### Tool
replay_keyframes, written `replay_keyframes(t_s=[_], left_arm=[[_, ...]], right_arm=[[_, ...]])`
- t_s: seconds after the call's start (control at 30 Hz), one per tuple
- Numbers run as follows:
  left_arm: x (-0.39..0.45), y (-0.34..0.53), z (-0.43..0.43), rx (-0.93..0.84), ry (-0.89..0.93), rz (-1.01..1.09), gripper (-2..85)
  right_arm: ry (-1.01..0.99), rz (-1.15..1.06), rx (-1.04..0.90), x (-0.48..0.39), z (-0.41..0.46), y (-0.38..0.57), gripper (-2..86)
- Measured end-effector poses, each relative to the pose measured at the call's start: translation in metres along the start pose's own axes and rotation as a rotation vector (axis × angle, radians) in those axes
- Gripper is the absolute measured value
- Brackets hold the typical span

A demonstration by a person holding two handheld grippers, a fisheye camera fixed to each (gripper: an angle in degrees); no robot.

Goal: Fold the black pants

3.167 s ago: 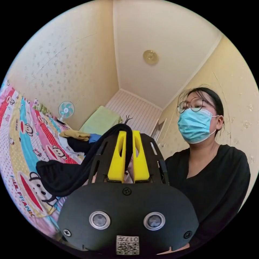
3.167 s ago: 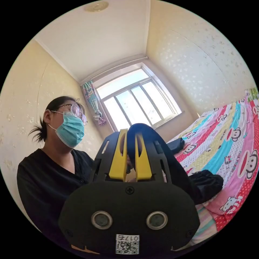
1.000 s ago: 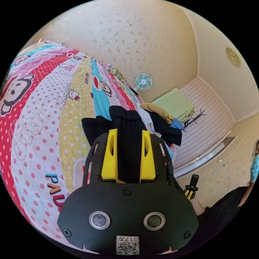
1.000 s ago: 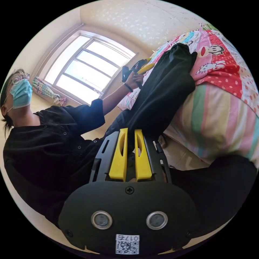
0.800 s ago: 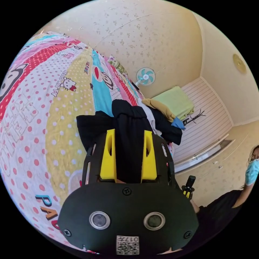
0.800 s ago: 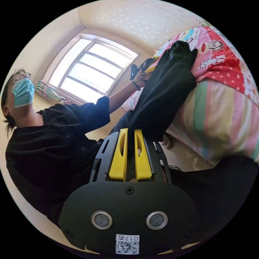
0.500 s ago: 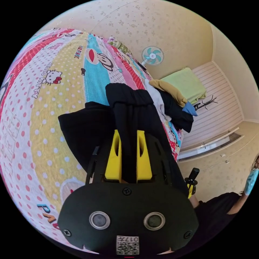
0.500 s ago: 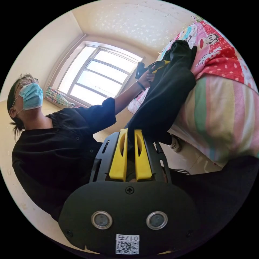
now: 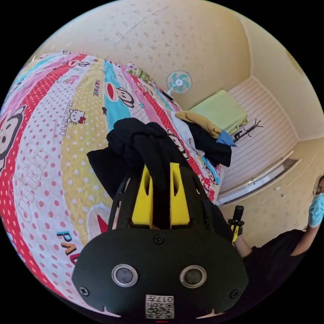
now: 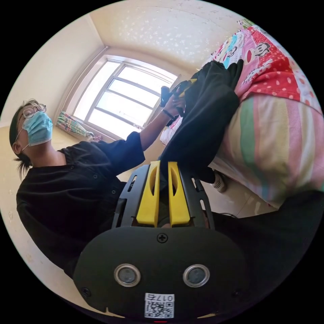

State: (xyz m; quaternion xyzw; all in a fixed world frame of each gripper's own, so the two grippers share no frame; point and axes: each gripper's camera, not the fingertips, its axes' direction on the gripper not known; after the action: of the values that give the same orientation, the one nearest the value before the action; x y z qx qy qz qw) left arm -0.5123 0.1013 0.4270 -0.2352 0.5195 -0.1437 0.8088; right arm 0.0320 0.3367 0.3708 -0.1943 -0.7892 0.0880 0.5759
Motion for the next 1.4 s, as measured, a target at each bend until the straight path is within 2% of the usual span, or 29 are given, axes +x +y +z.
replay_keyframes(t_s=[0.07,0.13,0.2,0.27,0.3,0.47,0.53,0.6,0.67,0.7,0.73,0.83,0.97,1.1,1.13,1.23,1.3,1.37,1.4], left_arm=[[-0.005,0.025,-0.034,0.115,0.033,-0.102,10.3],[0.001,0.055,-0.067,0.231,-0.016,-0.145,11.1],[0.028,0.086,-0.097,0.340,-0.096,-0.061,10.8],[0.091,0.108,-0.110,0.355,-0.125,0.199,9.5],[0.108,0.111,-0.110,0.344,-0.123,0.265,9.2],[0.227,0.107,-0.089,0.235,-0.130,0.754,6.3],[0.233,0.100,-0.066,0.186,-0.152,0.811,4.8],[0.211,0.092,-0.021,0.080,-0.280,0.767,3.0],[0.126,0.091,0.071,-0.233,-0.576,0.521,2.9],[0.109,0.099,0.078,-0.229,-0.540,0.499,3.0],[0.101,0.107,0.061,-0.141,-0.488,0.487,3.0],[0.107,0.114,0.030,-0.094,-0.437,0.327,3.5],[0.159,0.171,-0.019,0.059,-0.301,0.506,4.9],[0.173,0.198,-0.066,0.150,-0.218,0.535,2.3],[0.172,0.201,-0.082,0.149,-0.145,0.559,0.4],[0.167,0.202,-0.108,0.086,-0.009,0.655,-0.7],[0.157,0.200,-0.095,-0.063,-0.008,0.652,-0.9],[0.140,0.213,-0.046,-0.425,0.034,0.625,-1.0],[0.136,0.219,-0.046,-0.419,0.083,0.616,-1.0]], right_arm=[[0.006,-0.001,0.005,-0.002,-0.003,0.003,2.3],[0.001,-0.006,0.009,-0.003,-0.006,0.005,2.3],[-0.020,-0.016,0.014,-0.003,-0.010,0.008,2.4],[-0.041,-0.025,0.022,-0.003,-0.014,0.011,2.6],[-0.055,-0.030,0.028,-0.003,-0.016,0.013,2.7],[-0.060,-0.072,0.046,-0.012,-0.026,0.025,3.3],[-0.048,-0.074,0.050,-0.015,-0.029,0.030,3.4],[-0.046,-0.063,0.059,-0.016,-0.032,0.035,3.3],[-0.044,-0.046,0.070,-0.015,-0.033,0.038,3.2],[-0.049,-0.033,0.070,-0.014,-0.033,0.040,3.1],[-0.055,-0.032,0.066,-0.014,-0.032,0.041,3.1],[-0.036,-0.025,0.044,-0.018,-0.029,0.046,3.0],[-0.075,-0.041,0.056,-0.019,-0.032,0.052,2.8],[-0.125,-0.153,0.065,-0.034,-0.032,0.059,2.6],[-0.121,-0.185,0.071,-0.040,-0.031,0.060,2.5],[-0.078,-0.374,0.146,-0.079,-0.018,0.067,2.2],[-0.160,-0.442,0.202,-0.100,-0.005,0.062,1.9],[-0.249,-0.473,0.263,-0.109,0.002,0.054,1.7],[-0.279,-0.492,0.274,-0.116,0.006,0.044,1.6]])
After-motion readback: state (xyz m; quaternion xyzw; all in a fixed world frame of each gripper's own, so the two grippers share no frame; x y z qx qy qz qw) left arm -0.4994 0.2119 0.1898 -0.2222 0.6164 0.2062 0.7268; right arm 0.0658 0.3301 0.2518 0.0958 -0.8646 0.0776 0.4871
